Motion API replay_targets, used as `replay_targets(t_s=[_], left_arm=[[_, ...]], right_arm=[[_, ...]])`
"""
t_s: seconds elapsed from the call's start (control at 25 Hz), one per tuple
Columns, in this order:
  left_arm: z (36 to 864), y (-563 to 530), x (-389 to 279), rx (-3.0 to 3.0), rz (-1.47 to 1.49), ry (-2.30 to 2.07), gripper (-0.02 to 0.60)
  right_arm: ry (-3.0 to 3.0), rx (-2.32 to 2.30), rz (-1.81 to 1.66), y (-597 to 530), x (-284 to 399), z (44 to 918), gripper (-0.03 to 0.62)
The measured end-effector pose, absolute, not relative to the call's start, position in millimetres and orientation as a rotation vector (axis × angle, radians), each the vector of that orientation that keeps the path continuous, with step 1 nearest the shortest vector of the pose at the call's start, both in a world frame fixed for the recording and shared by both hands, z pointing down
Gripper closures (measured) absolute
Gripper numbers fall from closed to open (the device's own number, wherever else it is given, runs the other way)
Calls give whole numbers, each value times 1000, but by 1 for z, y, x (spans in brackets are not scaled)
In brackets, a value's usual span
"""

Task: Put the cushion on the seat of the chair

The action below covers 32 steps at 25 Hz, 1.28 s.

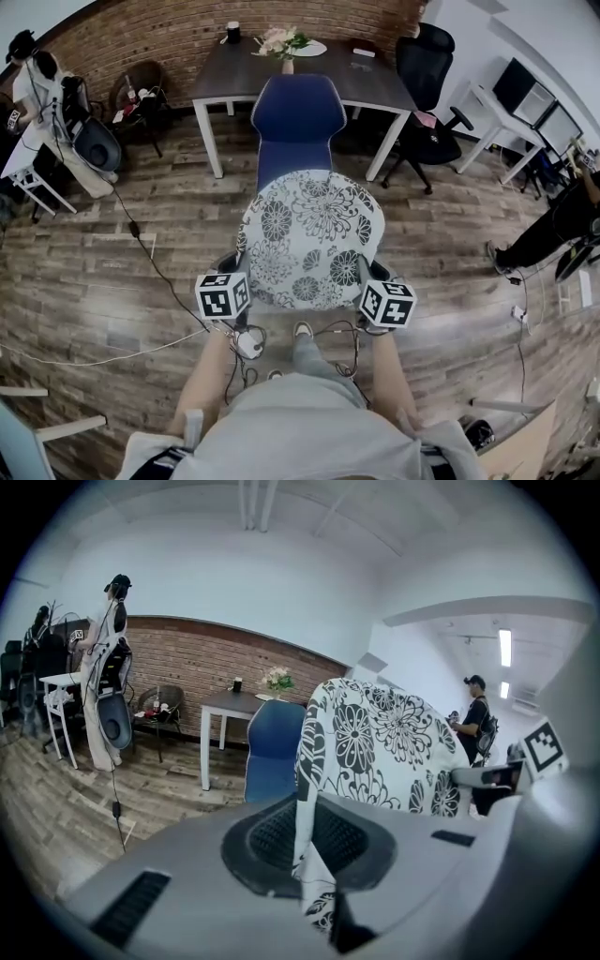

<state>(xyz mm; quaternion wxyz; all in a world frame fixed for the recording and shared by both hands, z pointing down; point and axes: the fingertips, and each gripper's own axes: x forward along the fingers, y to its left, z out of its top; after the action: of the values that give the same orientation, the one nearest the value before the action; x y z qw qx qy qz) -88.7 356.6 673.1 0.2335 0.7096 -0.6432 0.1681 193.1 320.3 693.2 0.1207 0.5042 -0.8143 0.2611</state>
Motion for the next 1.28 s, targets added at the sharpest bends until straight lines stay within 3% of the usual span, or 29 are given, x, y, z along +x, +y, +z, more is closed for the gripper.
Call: replay_targets(t_s=[0.88,1.28], left_arm=[[677,155,-72,1871,451,-1879,568],[680,109,-71,1848,514,-1885,568]], right_arm=[[-2471,1318,737,88,204,701,565],[-2490,1286,812,40,204,715,566]])
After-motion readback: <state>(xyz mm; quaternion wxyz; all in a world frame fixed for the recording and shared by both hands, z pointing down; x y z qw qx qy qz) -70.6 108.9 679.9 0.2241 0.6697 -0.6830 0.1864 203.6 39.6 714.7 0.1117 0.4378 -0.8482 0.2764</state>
